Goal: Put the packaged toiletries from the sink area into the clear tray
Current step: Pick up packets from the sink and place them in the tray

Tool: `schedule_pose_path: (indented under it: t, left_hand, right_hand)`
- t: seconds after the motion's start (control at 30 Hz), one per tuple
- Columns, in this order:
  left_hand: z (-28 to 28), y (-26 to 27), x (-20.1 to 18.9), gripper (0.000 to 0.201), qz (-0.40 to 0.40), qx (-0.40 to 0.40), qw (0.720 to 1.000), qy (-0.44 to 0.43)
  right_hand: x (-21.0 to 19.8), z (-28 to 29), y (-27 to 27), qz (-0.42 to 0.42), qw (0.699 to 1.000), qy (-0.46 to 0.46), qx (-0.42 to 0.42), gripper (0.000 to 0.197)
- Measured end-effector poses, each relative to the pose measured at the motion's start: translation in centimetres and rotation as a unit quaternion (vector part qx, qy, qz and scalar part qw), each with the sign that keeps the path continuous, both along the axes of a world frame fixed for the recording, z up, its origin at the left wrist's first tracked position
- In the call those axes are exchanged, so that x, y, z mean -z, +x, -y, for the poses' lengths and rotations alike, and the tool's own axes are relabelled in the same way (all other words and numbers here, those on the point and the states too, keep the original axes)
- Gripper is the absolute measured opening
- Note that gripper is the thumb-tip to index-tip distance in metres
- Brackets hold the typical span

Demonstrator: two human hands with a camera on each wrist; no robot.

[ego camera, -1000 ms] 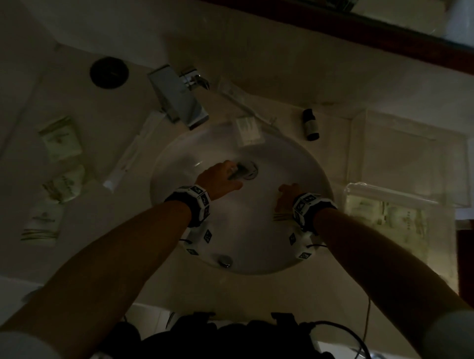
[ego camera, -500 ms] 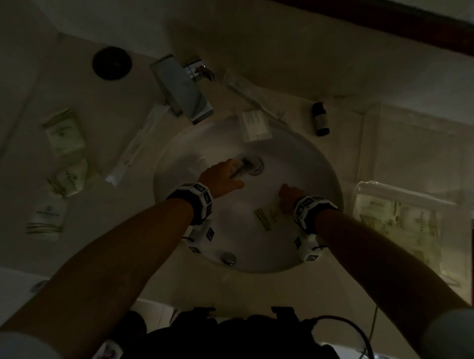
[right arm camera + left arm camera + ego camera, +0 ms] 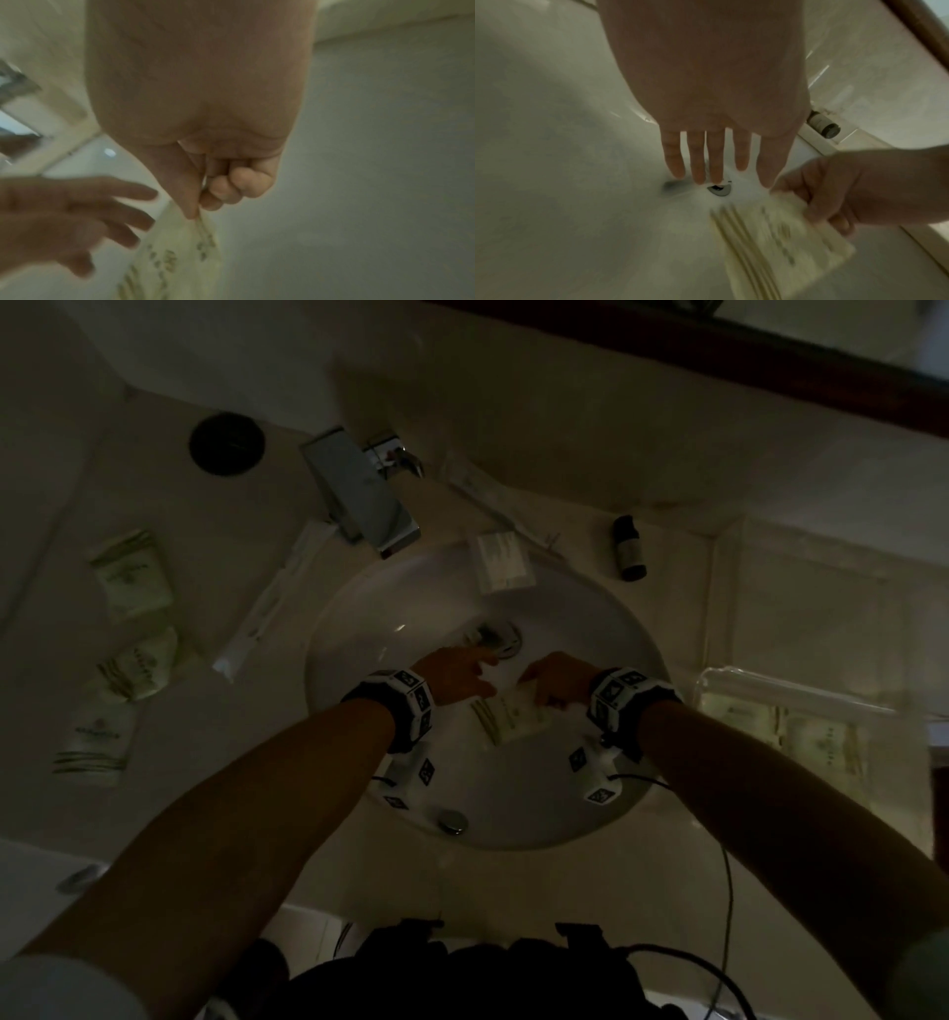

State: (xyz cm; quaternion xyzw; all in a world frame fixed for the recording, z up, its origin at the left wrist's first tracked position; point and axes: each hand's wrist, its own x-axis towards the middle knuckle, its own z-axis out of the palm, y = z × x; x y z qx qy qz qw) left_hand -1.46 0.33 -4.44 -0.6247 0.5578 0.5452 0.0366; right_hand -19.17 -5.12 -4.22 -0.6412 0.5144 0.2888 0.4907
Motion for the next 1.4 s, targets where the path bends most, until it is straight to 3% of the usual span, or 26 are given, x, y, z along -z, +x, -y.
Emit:
schedule_pose_path:
  t: [0.23, 0.47, 0.63, 0.8, 0.93, 1.07, 1.2, 1.4]
  left_hand:
    - [-0.1, 0.4, -1.3, 0.048, 0.057, 0.018, 0.998, -0.007]
    - [-0.3, 1.0, -2.5, 0.037, 0.033, -0.018, 0.999, -0.037]
    - [-0.7, 0.6, -3.5, 0.033, -0.014, -0.052, 0.996, -0.077]
    - [-0.9, -0.5, -4.6, 0.024, -0.033, -0.073, 0.994, -0.08]
    - [-1.1, -2.1, -5.6, 0.013, -0.037, -0.066, 0.992, -0.104]
    - [-1.0, -4.3, -6.3, 0.029, -0.038, -0.048, 0.991, -0.123]
    - [-0.8, -7.6, -7.7, 0.019, -0.067, -0.058, 0.989, -0.115]
    - [0.0, -12.0, -9.7, 0.022, -0.082, -0.083, 0.978, -0.176]
  right_hand:
    - [-1.8, 0.5, 0.7, 0.066, 0.99, -0.02, 0.122, 0.043]
    - [-3.6, 0.1, 1.3, 0.074, 0.982, -0.043, 0.169, 0.034]
    - [-4.6, -0.5, 0.7, 0.135, 0.967, -0.059, 0.208, 0.038]
    - [-6.1, -1.6, -0.3, 0.178, 0.955, -0.063, 0.229, 0.003]
    - [-7.2, -2.6, -2.1, 0.199, 0.945, -0.085, 0.246, 0.014]
    - [-8.0, -3.4, -4.5, 0.202, 0.94, -0.109, 0.253, 0.009]
    - [-9.1, -3.6, -7.9, 0.194, 0.929, -0.156, 0.273, 0.01]
    - [-10.9, -3.7, -12.6, 0.202, 0.909, -0.163, 0.326, 0.014]
